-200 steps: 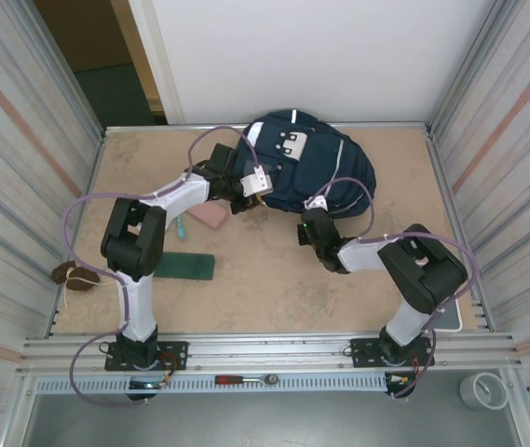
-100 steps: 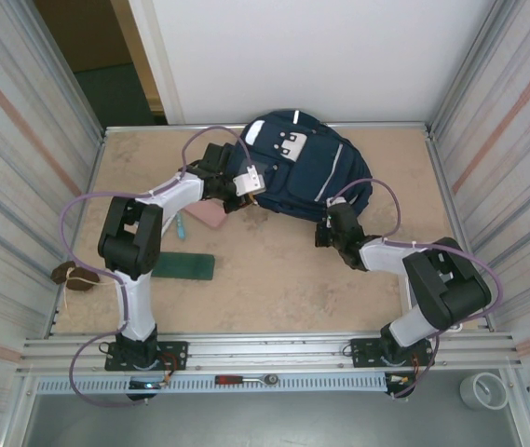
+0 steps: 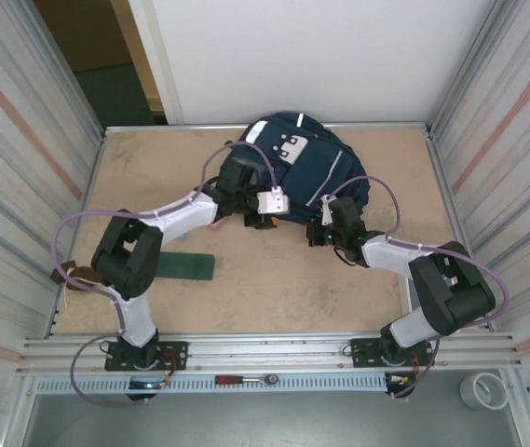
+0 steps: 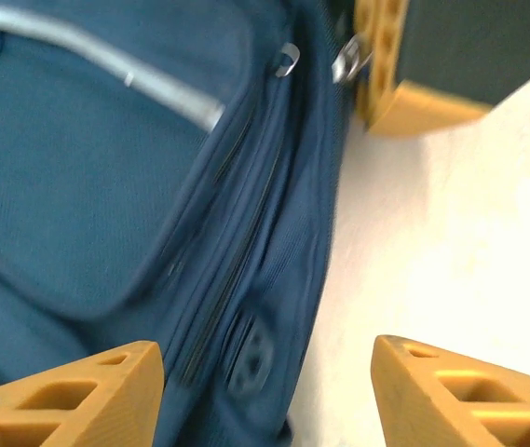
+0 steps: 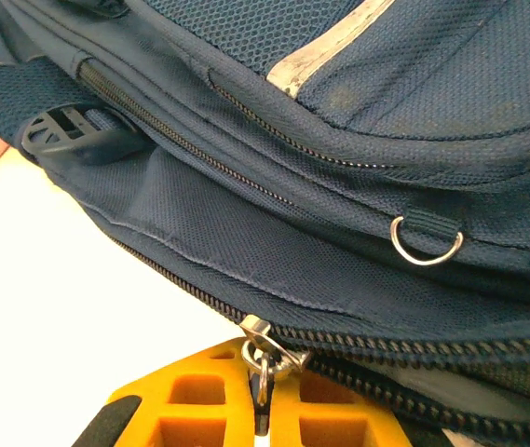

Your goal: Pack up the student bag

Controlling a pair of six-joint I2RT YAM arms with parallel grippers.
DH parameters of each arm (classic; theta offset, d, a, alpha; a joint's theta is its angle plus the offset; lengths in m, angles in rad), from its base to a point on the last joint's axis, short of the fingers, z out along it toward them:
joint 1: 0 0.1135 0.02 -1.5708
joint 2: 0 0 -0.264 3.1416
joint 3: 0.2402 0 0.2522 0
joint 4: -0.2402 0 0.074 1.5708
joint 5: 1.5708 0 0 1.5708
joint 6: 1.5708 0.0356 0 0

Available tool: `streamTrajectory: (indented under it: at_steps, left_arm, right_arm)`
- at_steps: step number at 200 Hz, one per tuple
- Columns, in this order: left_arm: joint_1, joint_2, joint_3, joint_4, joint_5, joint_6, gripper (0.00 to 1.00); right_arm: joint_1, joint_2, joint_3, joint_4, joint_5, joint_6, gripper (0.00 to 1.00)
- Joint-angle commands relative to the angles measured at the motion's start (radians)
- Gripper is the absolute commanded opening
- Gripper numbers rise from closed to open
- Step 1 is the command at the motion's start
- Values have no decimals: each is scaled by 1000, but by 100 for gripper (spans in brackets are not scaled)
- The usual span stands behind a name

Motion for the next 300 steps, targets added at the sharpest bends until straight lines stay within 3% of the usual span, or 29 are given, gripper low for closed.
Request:
streamTrajectory:
  at_steps: [1, 52, 91, 119, 148, 170, 207, 244, 273, 300]
  left_arm:
    - [-22, 24, -2, 93, -19, 22, 62]
    - [-68, 101, 35, 137, -28, 34, 63]
    - [-68, 137, 44, 132, -53, 42, 57]
    - [-65, 146, 47, 132, -88, 48, 37]
    - [-29, 103, 21, 128, -51, 28, 7]
    - [11, 54, -16, 127, -23, 26, 0]
    - [101, -13, -86, 165, 1, 34, 0]
    - [139, -24, -94, 161, -5, 47, 2]
    - [114, -55, -110, 160, 40, 8, 39]
    - [51, -77, -135, 181, 44, 4, 54]
  right_arm:
    - [-1, -34, 32, 32, -54, 42, 0]
    - [3, -50, 23, 56, -68, 68, 0]
    - [10, -63, 17, 59, -72, 70, 0]
    - [10, -61, 0, 55, -42, 74, 0]
    - [-12, -67, -16, -28, 55, 100, 0]
    - [-45, -87, -25, -114, 133, 117, 0]
    - [-89, -115, -44, -177, 217, 148, 0]
    - [-58, -89, -15, -101, 129, 127, 0]
    - [-9, -59, 31, -75, 77, 105, 0]
    - [16, -48, 57, -41, 25, 113, 0]
